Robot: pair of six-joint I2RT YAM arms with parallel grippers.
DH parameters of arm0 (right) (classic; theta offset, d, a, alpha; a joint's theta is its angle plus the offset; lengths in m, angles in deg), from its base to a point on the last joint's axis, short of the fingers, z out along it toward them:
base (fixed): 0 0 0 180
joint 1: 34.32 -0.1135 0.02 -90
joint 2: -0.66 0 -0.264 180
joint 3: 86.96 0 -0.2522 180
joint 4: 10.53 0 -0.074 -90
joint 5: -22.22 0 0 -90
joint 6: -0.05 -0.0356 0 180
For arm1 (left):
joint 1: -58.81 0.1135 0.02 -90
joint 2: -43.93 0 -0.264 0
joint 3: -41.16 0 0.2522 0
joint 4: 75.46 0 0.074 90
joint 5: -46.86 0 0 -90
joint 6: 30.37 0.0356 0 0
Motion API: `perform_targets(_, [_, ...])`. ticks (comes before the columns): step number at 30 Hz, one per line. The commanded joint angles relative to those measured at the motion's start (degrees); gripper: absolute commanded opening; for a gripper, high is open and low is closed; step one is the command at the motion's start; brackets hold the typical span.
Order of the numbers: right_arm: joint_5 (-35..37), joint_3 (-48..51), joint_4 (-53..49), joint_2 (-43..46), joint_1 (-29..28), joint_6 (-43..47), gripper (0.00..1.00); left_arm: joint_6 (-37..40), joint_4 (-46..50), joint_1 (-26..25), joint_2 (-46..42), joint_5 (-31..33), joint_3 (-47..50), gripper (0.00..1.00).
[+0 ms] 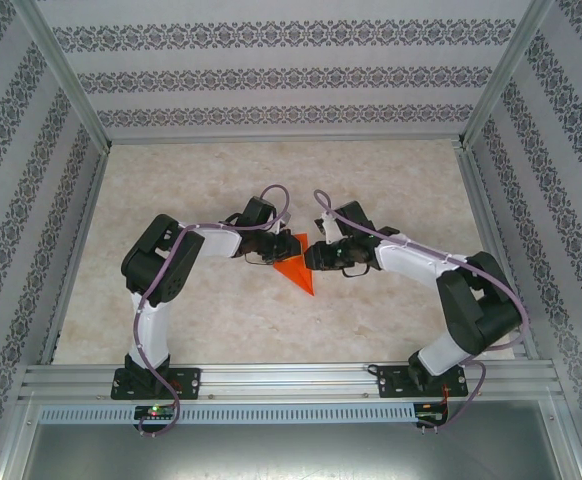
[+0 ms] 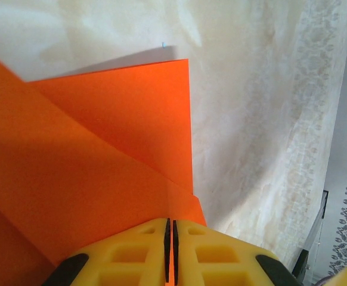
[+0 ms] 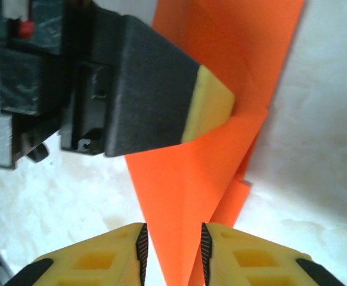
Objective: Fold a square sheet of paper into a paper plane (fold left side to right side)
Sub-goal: Fourth fold the wing at the center of the table.
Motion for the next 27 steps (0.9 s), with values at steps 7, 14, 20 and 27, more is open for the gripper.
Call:
perform_targets(7, [-8.5,2.2,6.7,-6.1,-4.6,-5.1,0.25,1.8,5.2,-0.5,0.9,3.0,2.4,0.14])
perform_targets(14, [-6.8,2.5,5.4,-8.5,-5.0,-4.0,0.25,1.6,5.1,-0.6,0.8,3.0,2.3,0.14])
perform_targets(20, [-7.0,3.7,5.6,-9.1,-5.1,-4.2,0.24,1.8,5.5,-0.6,0.7,3.2,2.2,0.14])
perform_targets(27, [-6.8,5.2,5.4,-8.9,-5.3,-4.1,0.23,1.9,5.7,-0.5,0.9,3.4,2.0,0.14])
